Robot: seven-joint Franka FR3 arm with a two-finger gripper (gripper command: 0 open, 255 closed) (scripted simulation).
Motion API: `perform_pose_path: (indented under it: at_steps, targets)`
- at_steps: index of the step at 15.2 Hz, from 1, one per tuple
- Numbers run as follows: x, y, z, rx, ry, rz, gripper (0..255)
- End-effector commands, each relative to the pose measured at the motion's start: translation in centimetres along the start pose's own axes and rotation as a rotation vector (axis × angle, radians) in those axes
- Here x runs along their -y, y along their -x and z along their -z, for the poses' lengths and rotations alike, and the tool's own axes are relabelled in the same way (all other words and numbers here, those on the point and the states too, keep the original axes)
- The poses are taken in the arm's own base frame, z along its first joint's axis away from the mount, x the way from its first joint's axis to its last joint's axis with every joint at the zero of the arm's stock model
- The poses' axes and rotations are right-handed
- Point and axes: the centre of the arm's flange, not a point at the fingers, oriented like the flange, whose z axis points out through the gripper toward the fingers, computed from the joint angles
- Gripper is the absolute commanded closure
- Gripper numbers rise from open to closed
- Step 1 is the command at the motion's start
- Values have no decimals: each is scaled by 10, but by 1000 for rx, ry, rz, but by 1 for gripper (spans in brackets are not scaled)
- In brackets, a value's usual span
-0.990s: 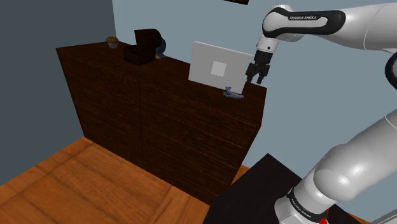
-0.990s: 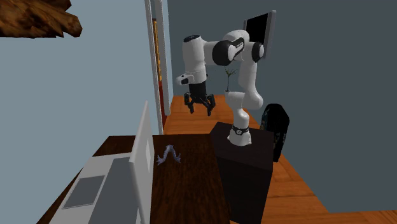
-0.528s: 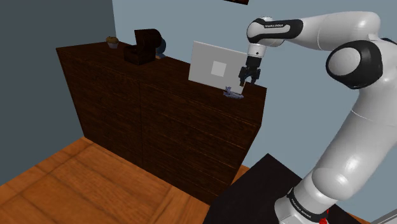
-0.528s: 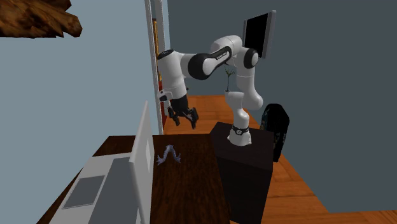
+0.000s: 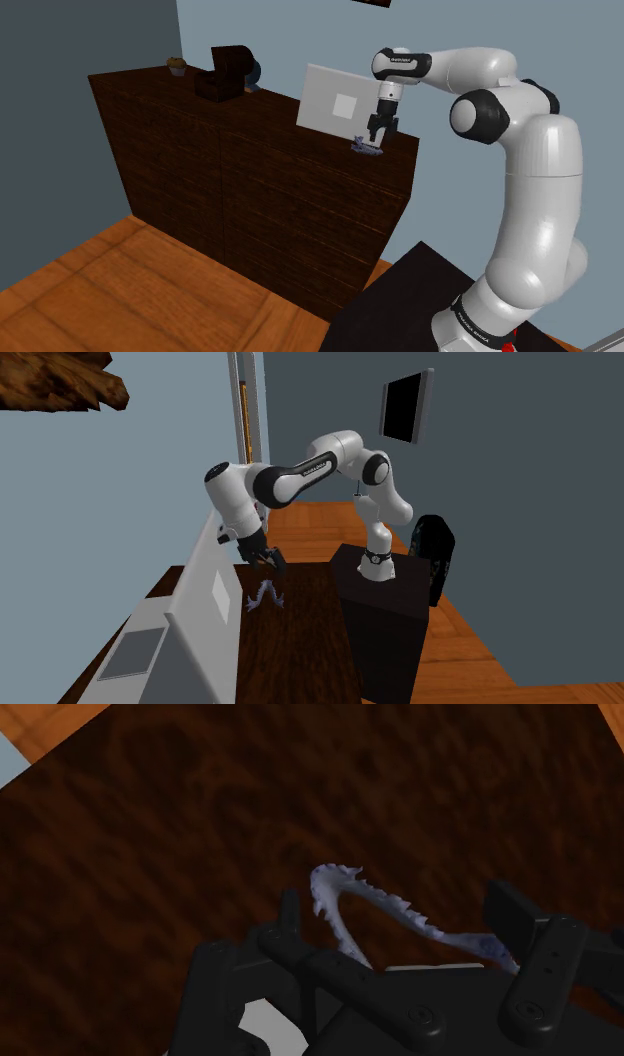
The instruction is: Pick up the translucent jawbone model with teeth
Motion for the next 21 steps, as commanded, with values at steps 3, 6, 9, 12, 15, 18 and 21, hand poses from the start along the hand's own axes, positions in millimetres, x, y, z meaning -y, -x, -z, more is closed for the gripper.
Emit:
perform_pose_path:
  at_steps: [3, 6, 9, 12, 15, 18, 21]
  targets:
    - [-6, -10, -22, 6, -3, -2, 0]
    - [-8, -15, -37, 6, -3, -2, 0]
    - [-9, -15, -39, 6, -3, -2, 255]
    - [-9, -16, -40, 6, -3, -2, 255]
    - [-9, -16, -40, 6, -3, -2, 255]
    - [-9, -16, -40, 6, -3, -2, 255]
    - [-6, -11, -25, 6, -3, -2, 255]
